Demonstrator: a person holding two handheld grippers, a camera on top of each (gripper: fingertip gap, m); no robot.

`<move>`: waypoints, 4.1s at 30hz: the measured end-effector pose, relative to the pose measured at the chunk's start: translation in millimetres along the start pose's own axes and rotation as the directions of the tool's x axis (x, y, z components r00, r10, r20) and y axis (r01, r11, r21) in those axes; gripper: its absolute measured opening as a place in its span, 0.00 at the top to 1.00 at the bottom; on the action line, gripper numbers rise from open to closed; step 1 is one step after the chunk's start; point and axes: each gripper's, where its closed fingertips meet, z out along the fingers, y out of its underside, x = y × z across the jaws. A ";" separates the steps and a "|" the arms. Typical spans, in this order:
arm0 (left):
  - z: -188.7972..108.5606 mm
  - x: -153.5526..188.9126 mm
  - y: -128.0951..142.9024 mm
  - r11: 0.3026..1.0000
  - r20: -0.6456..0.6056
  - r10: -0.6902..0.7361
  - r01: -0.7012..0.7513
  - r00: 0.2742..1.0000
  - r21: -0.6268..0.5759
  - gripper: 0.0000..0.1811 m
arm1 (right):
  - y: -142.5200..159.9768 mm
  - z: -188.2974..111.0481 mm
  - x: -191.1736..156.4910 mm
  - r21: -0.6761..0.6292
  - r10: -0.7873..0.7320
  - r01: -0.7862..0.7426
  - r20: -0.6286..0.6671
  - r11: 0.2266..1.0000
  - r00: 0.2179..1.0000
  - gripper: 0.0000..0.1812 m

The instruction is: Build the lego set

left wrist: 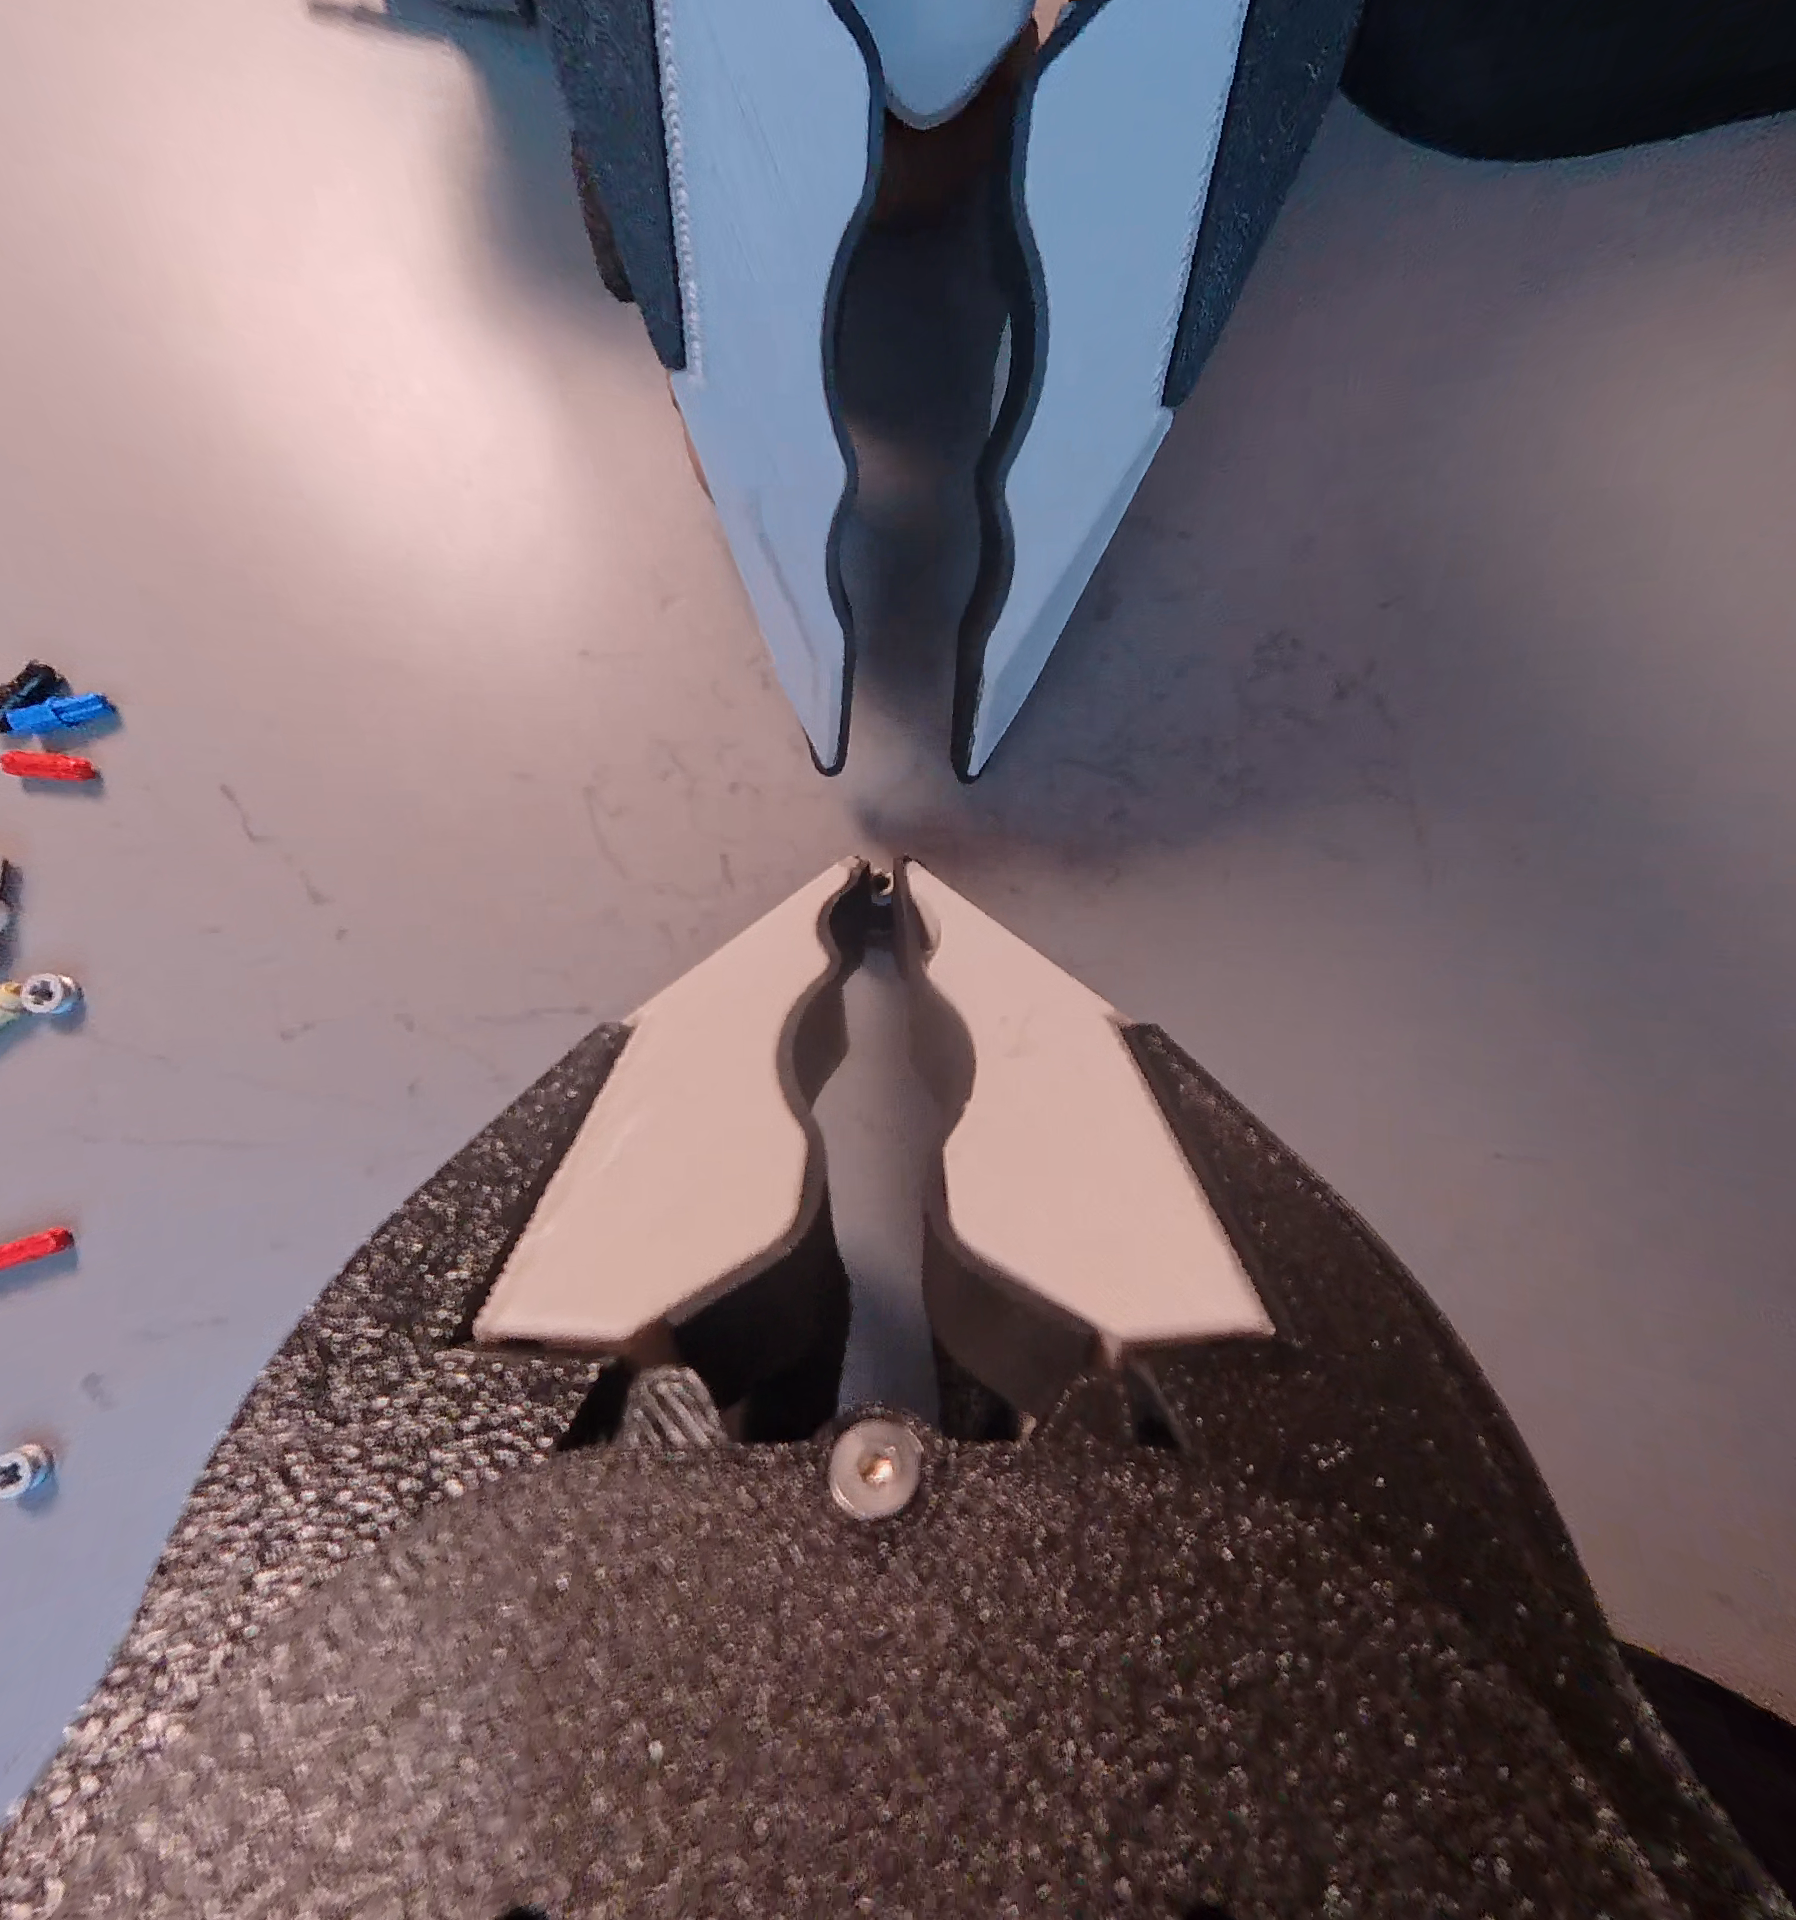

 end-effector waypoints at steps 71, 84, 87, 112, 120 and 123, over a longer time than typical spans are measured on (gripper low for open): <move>-97.8 38.3 -106.6 0.474 -0.748 -0.023 0.666 0.664 0.576 0.89 | -111.2 -87.7 -16.6 0.637 -0.037 0.155 -0.195 0.755 0.980 0.92; -78.7 24.5 -97.9 0.521 -0.676 -0.165 0.645 0.718 0.559 0.95 | -94.9 -71.2 -8.3 0.383 -0.239 0.419 -0.435 0.823 0.868 0.92; -77.1 25.7 -95.2 0.567 -0.620 -0.168 0.589 0.766 0.575 0.96 | -94.2 -69.2 -9.4 0.352 -0.266 0.444 -0.451 0.824 0.852 0.92; -79.5 -9.5 -80.6 0.602 -0.272 -0.232 0.357 0.934 0.714 0.96 | 122.4 -240.8 69.8 -0.225 0.124 -0.241 -0.435 0.944 0.892 0.68; -77.6 -9.8 -79.5 0.601 -0.271 -0.239 0.361 0.932 0.713 0.96 | 135.5 -219.6 79.4 -0.279 0.133 -0.247 -0.371 0.928 0.919 0.65; -76.3 -9.0 -79.4 0.606 -0.269 -0.238 0.359 0.933 0.710 0.96 | 130.2 -213.2 80.7 -0.265 0.126 -0.229 -0.355 0.937 0.926 0.65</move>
